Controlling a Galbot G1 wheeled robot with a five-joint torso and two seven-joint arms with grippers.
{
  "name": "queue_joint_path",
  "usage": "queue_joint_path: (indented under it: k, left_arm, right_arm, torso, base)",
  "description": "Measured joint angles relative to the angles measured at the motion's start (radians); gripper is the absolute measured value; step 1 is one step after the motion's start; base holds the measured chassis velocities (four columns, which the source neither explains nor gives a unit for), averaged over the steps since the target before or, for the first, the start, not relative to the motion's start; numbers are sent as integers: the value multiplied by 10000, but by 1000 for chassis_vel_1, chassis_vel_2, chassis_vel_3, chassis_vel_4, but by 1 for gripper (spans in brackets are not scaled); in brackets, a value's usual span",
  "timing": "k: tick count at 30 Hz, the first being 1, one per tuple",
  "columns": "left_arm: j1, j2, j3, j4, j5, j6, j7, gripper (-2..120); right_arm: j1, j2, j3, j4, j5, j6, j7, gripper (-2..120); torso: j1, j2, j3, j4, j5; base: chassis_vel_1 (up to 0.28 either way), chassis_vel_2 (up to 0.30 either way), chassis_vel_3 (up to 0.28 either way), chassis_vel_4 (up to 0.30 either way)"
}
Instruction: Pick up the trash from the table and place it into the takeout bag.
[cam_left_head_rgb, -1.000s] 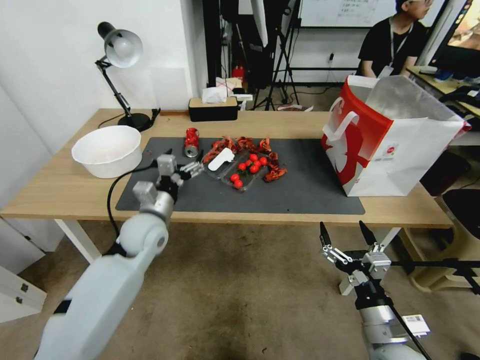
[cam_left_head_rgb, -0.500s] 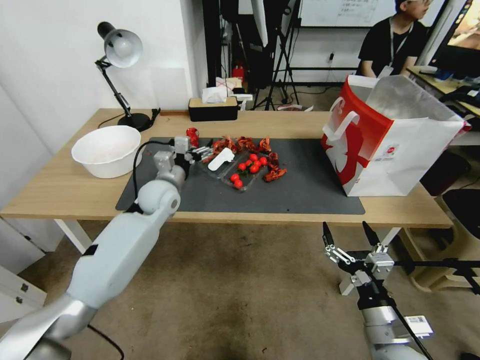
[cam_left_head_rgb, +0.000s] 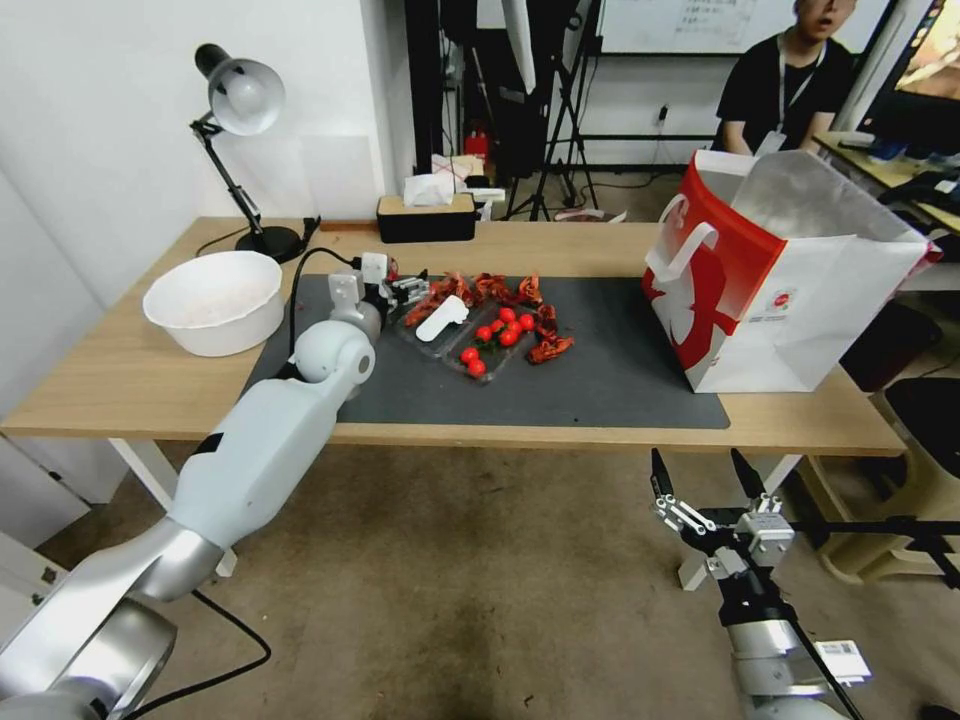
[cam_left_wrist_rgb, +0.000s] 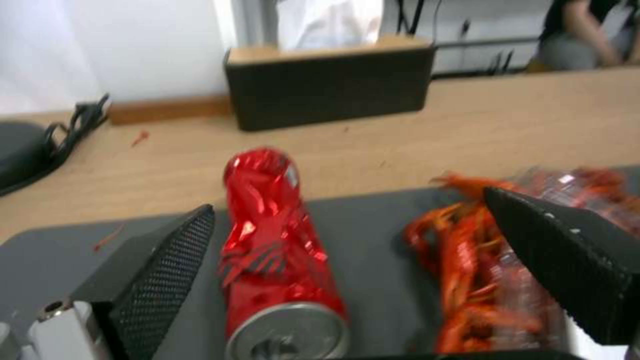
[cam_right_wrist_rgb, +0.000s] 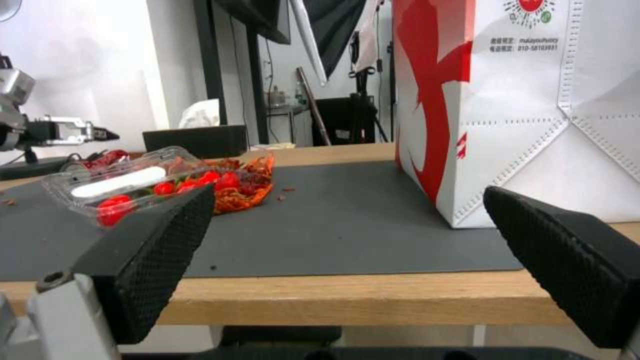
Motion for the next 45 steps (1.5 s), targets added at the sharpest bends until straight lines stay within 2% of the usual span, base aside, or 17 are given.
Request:
queue_joint_path:
  k: [4,8,14,21,25,27,30,31,35,45]
  left_arm:
    - [-238,-120,44,317,-298,577,-228,100]
    - [-367,-209,47,544,-434,836,-422,100]
    - [-609,-398,-30,822,-566,1812,-1005,100]
    - [-663,-512,-127,905,-705,2036,-1315,100]
    - [-670,-669,-323,1032,-778,2161,-1475,91]
    - [-670,-673,-328,1036,-781,2166,-1478,91]
    - [-650,-708,-394,1093,-873,2298,-1521,70]
    - [-650,-708,-394,1093,-873,2298,-1521,70]
    - [-600,-714,-441,1108,-1055,2418,-1597,53]
    - [-514,-634,-620,1079,-1118,2285,-1650,52]
  right_arm:
    - [21,-6,2,-11,-4,0,2,100]
    - [22,-7,7,-23,-5,0,4,100]
    - [22,-12,22,-56,-6,0,10,100]
    - [30,-25,24,-95,-6,0,9,100]
    - [46,-12,3,-130,-6,0,9,100]
    - [46,-11,3,-130,-6,0,10,100]
    - [59,-16,-4,-129,-6,0,10,100]
    - [59,-16,-4,-129,-6,0,10,100]
    - [62,-46,-1,-121,-6,-5,10,100]
    - [118,-59,-33,-128,-6,-61,27,100]
  torso:
    - [0,0,0,0,1]
    - [0,0,0,1,0]
    - [1,0,0,0,1]
    - [0,0,-1,1,0]
    - [0,0,-1,-1,0]
    - [0,0,-1,-1,0]
    - [0,0,-1,0,1]
    - [0,0,-1,0,1]
    - [0,0,-1,0,-1]
    - [0,0,0,1,0]
  base:
    - [0,0,0,0]
    - [0,0,0,0]
    - [0,0,0,0]
    - [0,0,0,0]
    - [0,0,0,0]
    - [0,0,0,0]
    - [0,0,0,0]
    - [0,0,0,0]
    - [0,0,0,0]
    - [0,0,0,0]
